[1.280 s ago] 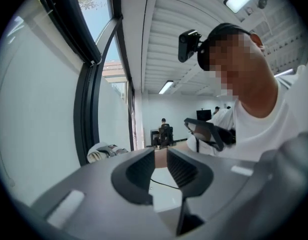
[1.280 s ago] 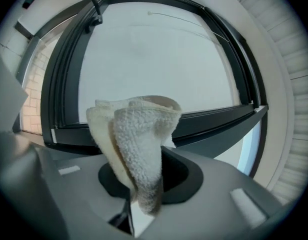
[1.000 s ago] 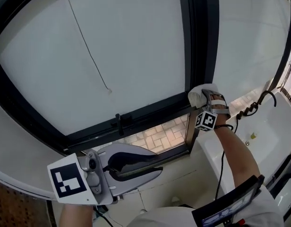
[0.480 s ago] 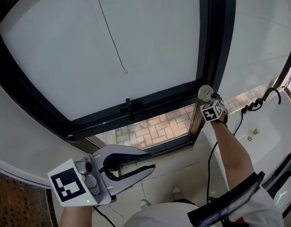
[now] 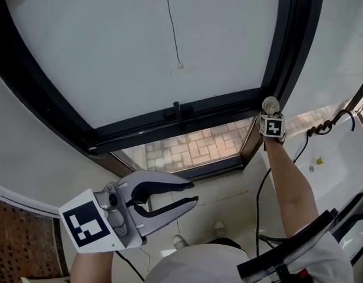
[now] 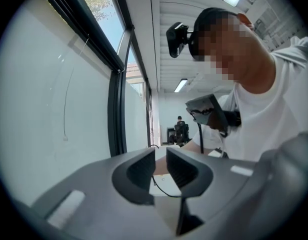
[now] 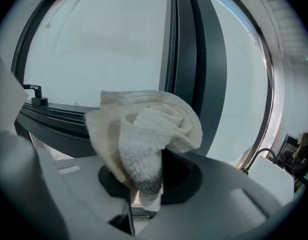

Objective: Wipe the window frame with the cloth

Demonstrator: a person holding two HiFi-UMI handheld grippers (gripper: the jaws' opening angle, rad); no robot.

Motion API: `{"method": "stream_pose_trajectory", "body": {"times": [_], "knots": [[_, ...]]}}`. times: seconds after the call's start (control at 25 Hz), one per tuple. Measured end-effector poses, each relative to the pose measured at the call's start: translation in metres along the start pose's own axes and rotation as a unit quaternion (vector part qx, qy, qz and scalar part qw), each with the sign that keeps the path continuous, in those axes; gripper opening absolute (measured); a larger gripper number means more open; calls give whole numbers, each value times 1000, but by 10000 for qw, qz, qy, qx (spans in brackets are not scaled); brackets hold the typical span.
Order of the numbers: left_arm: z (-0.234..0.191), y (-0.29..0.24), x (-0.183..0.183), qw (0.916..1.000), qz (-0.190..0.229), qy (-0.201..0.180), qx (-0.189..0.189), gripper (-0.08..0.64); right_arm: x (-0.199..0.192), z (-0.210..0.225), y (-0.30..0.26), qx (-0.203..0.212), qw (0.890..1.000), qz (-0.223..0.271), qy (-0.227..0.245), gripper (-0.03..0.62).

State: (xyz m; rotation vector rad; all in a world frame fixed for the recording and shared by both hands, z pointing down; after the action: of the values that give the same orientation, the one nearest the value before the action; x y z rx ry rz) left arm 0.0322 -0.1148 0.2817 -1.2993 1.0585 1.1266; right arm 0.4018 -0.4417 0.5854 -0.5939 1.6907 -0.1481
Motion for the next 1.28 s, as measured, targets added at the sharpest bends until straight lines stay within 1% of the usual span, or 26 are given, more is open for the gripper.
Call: {"method": "stream_pose_trajectory", "body": {"times": [0.2, 0.28, 0.4, 0.52, 0.76, 0.88, 1.08, 1.2, 1.28], "knots": [[10, 20, -2, 10000, 53, 26, -11, 91, -1, -36, 11, 40, 10000, -20, 54, 83], [13, 31, -4, 10000, 48, 27, -3, 91, -8, -52, 15, -1, 9999, -124, 55, 83], [14, 52, -12, 9999, 83, 46, 54, 90, -5, -91, 28, 113, 9999, -69, -12, 83], [18, 71, -17, 9999, 132, 42, 90, 90, -7, -126, 37, 217, 9997, -17, 73, 83], [32, 105, -25, 9999, 155, 30, 60, 90, -5, -197, 72, 433, 9990, 8, 76, 83], [39, 120, -27, 9998, 190, 34, 60, 91, -4, -241, 92, 647, 9978, 77, 124, 83], [59, 140, -31, 9999, 121, -15, 27, 89, -4, -336, 134, 1196, 9925, 197, 164, 83], [69, 154, -34, 10000, 70, -11, 54, 90, 0, -398, 163, 1602, 9868, 222, 109, 83], [75, 164, -37, 9999, 64, 16, 142, 91, 2, -444, 185, 1946, 9804, 240, 170, 83]]}}
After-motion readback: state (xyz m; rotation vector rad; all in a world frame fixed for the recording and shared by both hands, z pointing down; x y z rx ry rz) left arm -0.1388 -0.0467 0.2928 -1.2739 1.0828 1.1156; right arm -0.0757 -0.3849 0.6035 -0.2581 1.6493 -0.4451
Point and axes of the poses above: the fingertips, and each gripper's own axes: y backward along the fingers, z to its right, x out of its top, the point moved 4 cm from there along y, backward along the fingers, and after that the axes turned 12 degrees about -x, right-handed, at the moved point
